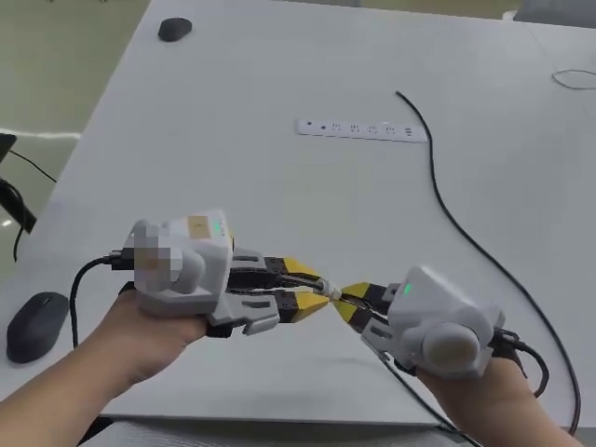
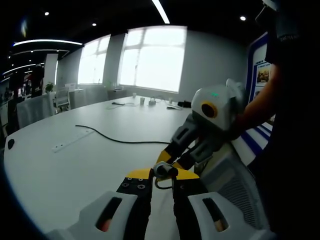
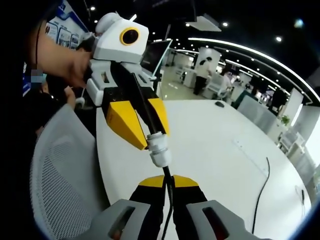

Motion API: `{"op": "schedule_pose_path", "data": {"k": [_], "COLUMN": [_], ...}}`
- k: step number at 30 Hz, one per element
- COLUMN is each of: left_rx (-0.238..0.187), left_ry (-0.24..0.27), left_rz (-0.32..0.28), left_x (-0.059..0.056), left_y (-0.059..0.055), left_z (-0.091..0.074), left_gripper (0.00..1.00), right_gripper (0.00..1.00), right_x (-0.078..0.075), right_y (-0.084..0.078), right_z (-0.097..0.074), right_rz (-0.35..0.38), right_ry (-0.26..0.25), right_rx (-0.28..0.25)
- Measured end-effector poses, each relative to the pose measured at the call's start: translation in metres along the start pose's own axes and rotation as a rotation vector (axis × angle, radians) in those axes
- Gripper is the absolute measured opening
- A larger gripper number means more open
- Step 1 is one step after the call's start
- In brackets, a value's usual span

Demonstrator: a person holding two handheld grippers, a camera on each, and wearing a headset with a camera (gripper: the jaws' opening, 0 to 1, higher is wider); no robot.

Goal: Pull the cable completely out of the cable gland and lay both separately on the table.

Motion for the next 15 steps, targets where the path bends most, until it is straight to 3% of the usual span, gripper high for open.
{"op": "schedule_pose_path", "data": {"k": [9,15], "left_rx": [-0.023,-0.022], "left_ry": [0.012,0.021], "left_rz": [-0.002,-0.006], "left_x": [0.000,0.001], "left_y": [0.007,0.006], "left_z": [-0.001,-0.003], "left_gripper": [0.15,0.15], "right_gripper": [0.00,0.00], "right_x": [-0.007,-0.010], "right_y": [-0.018,-0.034], "right_z": [-0.001,0.000], "right_rz": [0.035,0.061], "right_ry": [-0.005,-0.008], "right_rx": [0.058,0.104]}}
Point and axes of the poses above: the centre of the closed fingertips' face, and the gripper's own axes: z roughly forward along the fingers, x roughly to its left, y roughly out of its top, the point moved 3 cm from there along -z, roughly backward along the fingers, and after that the axes turned 13 degrees about -y, right-handed, at the moved point
